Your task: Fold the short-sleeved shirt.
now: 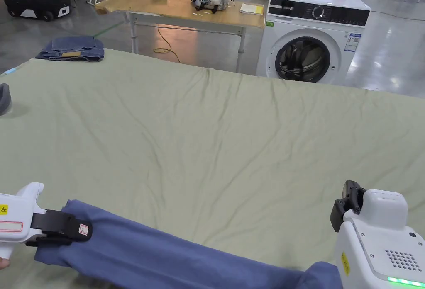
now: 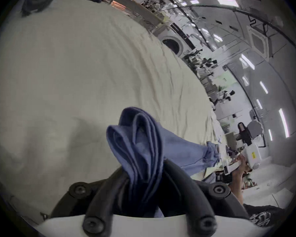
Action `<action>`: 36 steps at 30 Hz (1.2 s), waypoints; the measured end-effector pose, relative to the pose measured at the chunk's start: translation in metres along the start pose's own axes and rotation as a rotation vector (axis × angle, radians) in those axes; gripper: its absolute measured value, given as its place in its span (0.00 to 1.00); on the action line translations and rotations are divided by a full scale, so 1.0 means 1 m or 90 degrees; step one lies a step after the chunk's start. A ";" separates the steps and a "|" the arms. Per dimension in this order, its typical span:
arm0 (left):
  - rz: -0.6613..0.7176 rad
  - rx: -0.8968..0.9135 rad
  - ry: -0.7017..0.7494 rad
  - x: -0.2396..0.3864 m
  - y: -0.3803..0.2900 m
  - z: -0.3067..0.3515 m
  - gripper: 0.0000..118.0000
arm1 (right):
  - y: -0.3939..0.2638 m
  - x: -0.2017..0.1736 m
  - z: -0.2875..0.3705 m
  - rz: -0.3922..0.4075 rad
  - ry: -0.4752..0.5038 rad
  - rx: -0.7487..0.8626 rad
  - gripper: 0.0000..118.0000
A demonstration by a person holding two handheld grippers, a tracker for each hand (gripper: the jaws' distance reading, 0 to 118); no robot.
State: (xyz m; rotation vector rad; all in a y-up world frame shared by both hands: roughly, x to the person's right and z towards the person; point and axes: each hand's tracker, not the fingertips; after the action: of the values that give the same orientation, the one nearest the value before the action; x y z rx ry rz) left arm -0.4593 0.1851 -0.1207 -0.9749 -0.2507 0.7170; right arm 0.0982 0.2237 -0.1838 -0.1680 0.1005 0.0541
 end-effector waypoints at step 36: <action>-0.042 -0.190 -0.059 0.173 -0.060 -0.223 0.33 | -0.015 0.043 0.010 -0.017 -0.045 -0.041 0.00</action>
State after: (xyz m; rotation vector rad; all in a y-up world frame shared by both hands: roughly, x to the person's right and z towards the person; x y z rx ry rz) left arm -0.1924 0.1283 -0.2150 -1.2122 -0.4798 0.6760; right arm 0.1423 0.2127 -0.1763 -0.2311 0.0257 0.0363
